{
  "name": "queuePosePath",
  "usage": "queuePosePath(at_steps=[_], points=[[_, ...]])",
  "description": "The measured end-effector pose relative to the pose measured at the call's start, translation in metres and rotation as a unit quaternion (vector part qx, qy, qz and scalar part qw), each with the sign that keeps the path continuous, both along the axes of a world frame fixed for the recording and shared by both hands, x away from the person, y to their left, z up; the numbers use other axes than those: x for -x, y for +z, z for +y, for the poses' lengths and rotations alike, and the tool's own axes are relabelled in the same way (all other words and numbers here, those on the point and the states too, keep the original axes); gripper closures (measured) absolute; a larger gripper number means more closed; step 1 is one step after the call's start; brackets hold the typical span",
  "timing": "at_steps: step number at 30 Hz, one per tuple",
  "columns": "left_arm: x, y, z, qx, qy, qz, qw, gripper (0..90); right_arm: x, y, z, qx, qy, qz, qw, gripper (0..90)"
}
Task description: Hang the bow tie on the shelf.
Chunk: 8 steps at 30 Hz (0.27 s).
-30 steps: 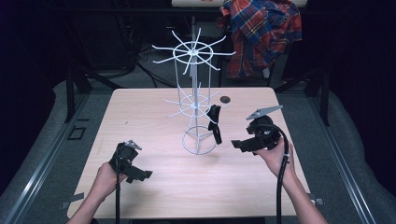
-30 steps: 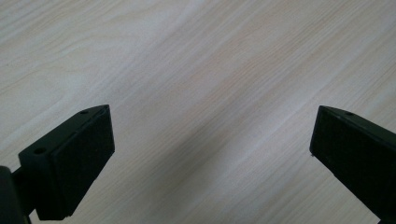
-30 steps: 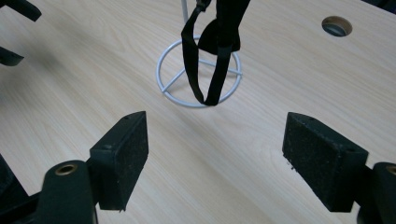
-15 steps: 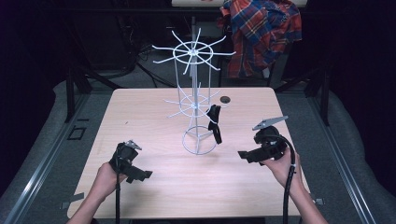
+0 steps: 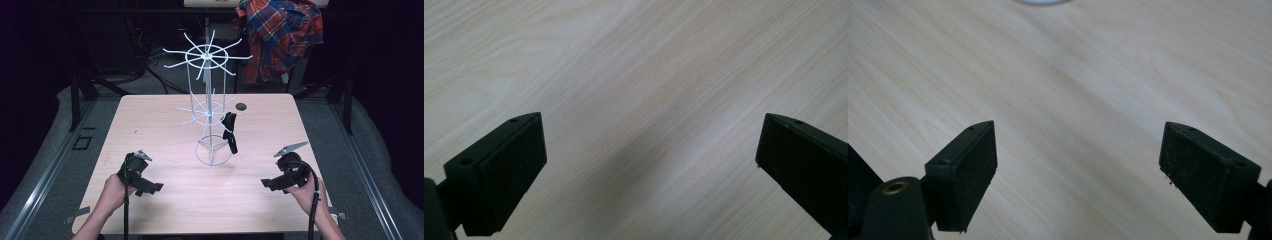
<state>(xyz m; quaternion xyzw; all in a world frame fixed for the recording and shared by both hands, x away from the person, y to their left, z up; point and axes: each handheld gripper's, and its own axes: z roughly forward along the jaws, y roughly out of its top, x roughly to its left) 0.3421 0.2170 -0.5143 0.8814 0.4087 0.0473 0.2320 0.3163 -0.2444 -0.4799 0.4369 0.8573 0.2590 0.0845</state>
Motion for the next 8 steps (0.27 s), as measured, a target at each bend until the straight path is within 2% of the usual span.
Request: queuePosePath(at_steps=[1,2,8], points=[[0.000,0.000,0.000,-0.001,-0.001,0.000,1.0000,0.0,0.001,-0.004,0.000,0.004,0.001,0.003,1.0000,15.0],[0.000,0.000,-0.001,-0.001,-0.002,0.001,1.0000,0.0,0.002,-0.010,0.001,0.016,0.008,0.016,0.9997,14.4],[0.001,0.001,0.000,-0.001,-0.002,-0.001,1.0000,0.0,0.000,-0.015,0.002,0.017,0.007,0.027,0.9995,14.8]])
